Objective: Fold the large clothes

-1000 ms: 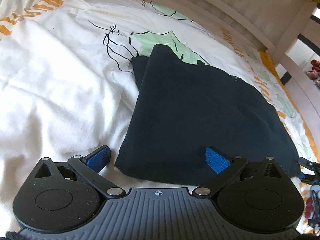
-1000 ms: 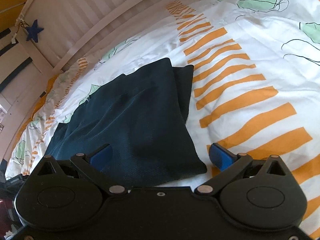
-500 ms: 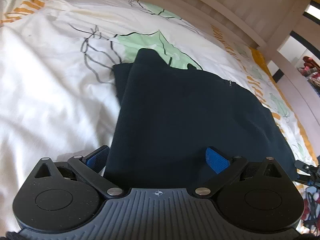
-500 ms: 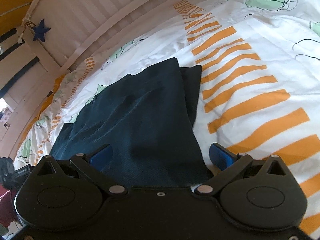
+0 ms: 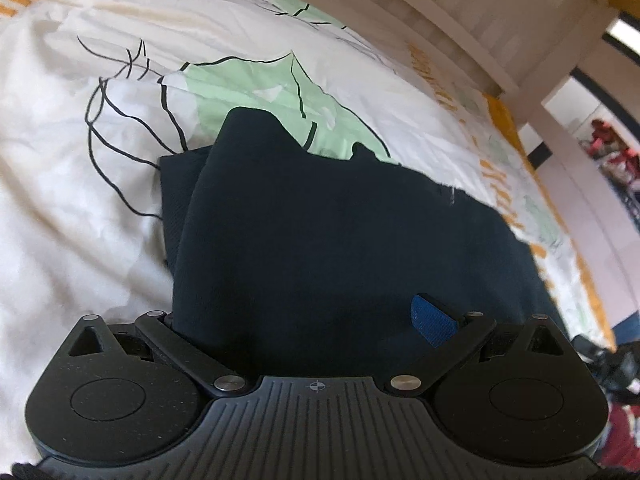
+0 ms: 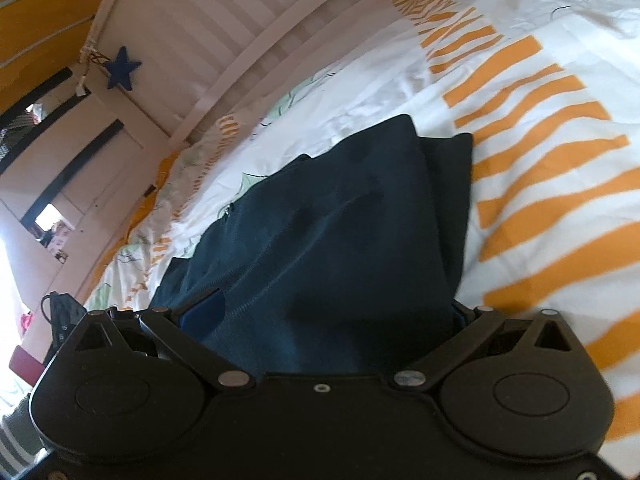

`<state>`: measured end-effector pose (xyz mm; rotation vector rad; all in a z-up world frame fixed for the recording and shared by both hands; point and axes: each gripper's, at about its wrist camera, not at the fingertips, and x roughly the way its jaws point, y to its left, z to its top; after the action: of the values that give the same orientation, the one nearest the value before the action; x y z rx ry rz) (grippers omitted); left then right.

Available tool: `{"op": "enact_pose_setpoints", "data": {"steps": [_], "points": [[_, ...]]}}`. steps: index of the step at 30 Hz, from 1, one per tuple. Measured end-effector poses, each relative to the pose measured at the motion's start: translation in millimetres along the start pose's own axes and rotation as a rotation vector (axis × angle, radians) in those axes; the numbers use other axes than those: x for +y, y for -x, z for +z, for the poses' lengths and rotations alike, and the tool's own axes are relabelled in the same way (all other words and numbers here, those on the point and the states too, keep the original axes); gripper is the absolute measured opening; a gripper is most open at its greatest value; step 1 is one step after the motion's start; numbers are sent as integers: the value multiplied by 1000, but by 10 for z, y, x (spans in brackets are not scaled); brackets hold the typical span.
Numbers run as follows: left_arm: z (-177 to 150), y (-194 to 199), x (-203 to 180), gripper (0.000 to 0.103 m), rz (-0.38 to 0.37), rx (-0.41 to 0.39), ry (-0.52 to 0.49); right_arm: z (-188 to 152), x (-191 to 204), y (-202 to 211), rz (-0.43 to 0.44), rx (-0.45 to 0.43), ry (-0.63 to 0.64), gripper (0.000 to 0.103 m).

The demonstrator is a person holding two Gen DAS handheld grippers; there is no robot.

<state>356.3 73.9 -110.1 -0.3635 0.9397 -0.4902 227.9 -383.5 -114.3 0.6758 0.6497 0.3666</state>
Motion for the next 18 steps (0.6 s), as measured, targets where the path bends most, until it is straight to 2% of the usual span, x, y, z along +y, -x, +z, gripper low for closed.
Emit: {"op": "enact_pose_setpoints", "data": {"steps": [6, 7, 8, 9, 10, 12, 15, 18], "points": [[59, -32, -9, 101, 2, -2, 50, 24, -14, -33, 29, -12, -13, 103], [68, -29, -21, 96, 8, -5, 55, 24, -12, -28, 27, -13, -16, 102], [62, -12, -34, 86, 17, -17, 56, 22, 1, -26, 19, -14, -13, 98], [55, 11, -54, 49, 41, -31, 51, 22, 16, -23, -3, -13, -7, 76], [46, 40, -59, 28, 34, -39, 55, 26, 44, -36, -57, -7, -3, 52], [48, 100, -85, 22, -1, -51, 92, 21, 52, -28, -79, -4, -16, 48], [55, 226, -185, 21, -2, -80, 104, 35, 184, -2, -121, -11, -12, 40], [51, 411, -241, 20, -62, -117, 165, 75, 331, 97, -132, -37, -29, 35]]}}
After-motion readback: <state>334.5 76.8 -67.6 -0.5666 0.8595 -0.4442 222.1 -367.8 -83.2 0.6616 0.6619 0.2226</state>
